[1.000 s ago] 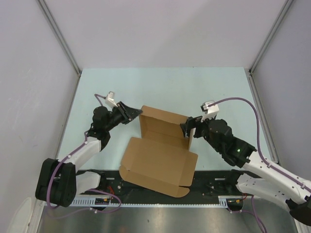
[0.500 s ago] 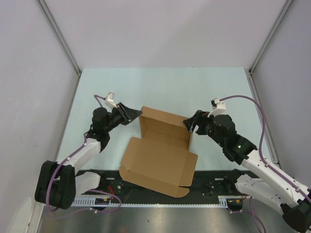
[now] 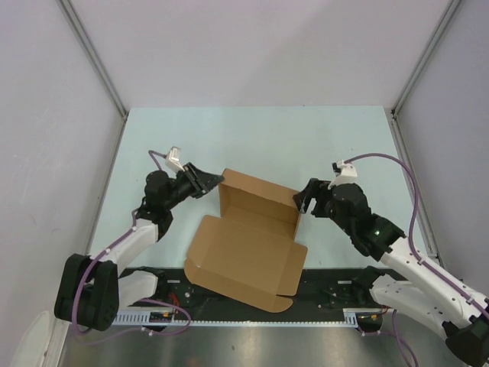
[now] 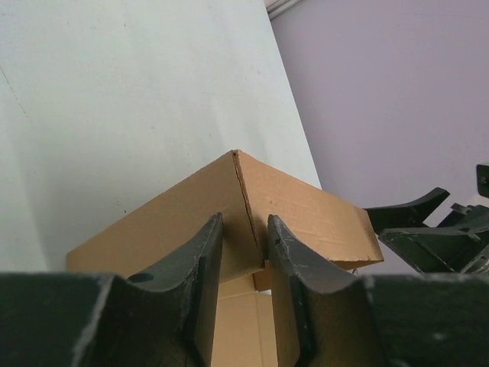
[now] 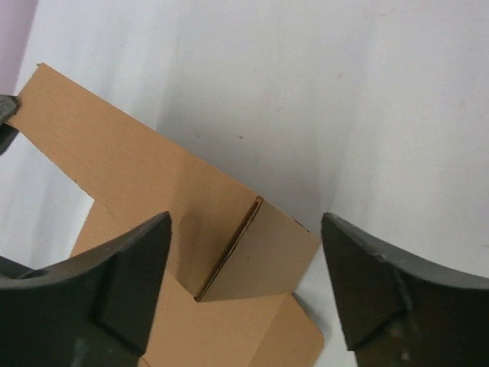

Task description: Fold the paper box

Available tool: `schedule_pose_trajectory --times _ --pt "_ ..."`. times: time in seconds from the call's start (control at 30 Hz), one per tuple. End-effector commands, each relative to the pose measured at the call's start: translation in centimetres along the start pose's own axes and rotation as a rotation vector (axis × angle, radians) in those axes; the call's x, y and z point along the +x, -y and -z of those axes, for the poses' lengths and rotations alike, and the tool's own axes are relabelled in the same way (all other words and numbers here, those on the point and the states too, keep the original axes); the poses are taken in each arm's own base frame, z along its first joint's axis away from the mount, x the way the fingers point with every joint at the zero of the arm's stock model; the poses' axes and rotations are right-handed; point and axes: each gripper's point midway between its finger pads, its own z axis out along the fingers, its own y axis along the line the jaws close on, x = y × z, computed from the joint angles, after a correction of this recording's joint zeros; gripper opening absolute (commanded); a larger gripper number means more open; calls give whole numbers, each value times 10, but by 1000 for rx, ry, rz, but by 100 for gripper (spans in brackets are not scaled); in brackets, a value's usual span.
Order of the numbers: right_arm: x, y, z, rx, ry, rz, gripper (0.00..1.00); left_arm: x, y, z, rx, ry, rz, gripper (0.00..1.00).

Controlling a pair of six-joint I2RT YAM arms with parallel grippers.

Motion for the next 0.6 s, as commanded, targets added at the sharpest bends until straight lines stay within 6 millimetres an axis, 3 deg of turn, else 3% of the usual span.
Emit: schedule_pose_trajectory --times 0.0,0.07,0.1,0.17,0.2,0.3,0.57 --pt "-60 -26 20 5 120 131 92 1 -1 1 -22 -22 -28 36" --pt "-73 -36 22 22 134 231 93 -3 1 0 -23 -17 -34 39" --pt "-77 -53 22 -2 124 283 93 -6 3 -1 -20 -14 -38 42" --pt "-82 -60 22 22 137 387 93 -6 3 -3 -25 -18 -38 50" --pt "-85 -78 26 -17 146 419 94 -7 4 -4 -23 -19 -40 54" --pt "-75 -95 20 -14 124 549 94 -13 8 -4 -22 -8 -46 64" --pt "-42 -127 3 46 106 882 95 -30 26 -5 -3 15 -79 68"
